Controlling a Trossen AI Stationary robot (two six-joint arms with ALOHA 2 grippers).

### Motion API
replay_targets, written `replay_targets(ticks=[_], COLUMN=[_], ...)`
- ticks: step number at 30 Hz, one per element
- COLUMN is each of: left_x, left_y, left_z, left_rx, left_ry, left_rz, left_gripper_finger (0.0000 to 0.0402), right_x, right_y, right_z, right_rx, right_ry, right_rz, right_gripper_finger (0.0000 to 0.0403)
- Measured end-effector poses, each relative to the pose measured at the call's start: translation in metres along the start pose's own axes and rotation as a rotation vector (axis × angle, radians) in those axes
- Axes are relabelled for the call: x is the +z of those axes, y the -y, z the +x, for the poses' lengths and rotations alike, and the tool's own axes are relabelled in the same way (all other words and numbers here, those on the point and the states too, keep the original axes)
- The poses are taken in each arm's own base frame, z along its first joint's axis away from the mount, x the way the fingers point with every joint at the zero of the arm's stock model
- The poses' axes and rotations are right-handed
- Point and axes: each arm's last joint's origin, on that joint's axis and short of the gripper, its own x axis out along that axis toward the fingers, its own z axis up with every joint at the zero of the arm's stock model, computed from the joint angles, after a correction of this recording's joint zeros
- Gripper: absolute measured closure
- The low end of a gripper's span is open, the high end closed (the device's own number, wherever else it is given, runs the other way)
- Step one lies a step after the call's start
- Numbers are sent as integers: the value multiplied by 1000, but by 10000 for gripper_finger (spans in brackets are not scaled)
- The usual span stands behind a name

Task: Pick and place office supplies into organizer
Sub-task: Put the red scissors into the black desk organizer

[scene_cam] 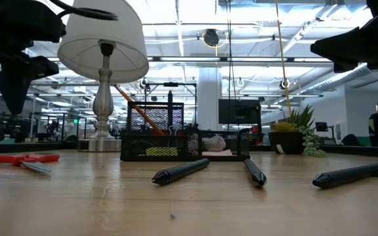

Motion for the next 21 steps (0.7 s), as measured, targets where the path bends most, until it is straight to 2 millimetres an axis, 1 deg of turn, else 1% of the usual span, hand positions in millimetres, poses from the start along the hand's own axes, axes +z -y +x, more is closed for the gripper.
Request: replay_targets(ticks=[8, 14, 21], left_x=[-22, -24, -29], left_y=[-8, -7, -10], left_z=[26, 37, 40], left_rx=[18, -26, 3], left_ry=[-51, 18, 2], left_rz=[-35, -29, -30], left_gripper_finger=[215, 215, 215], right_x=[0, 0, 0], right_y=[0, 0, 0], right_z=[0, 0, 0], right_rx=[0, 0, 0], right_ry=[0, 0, 0], right_rz=[0, 0, 0], right_gripper_finger=[360, 360, 360])
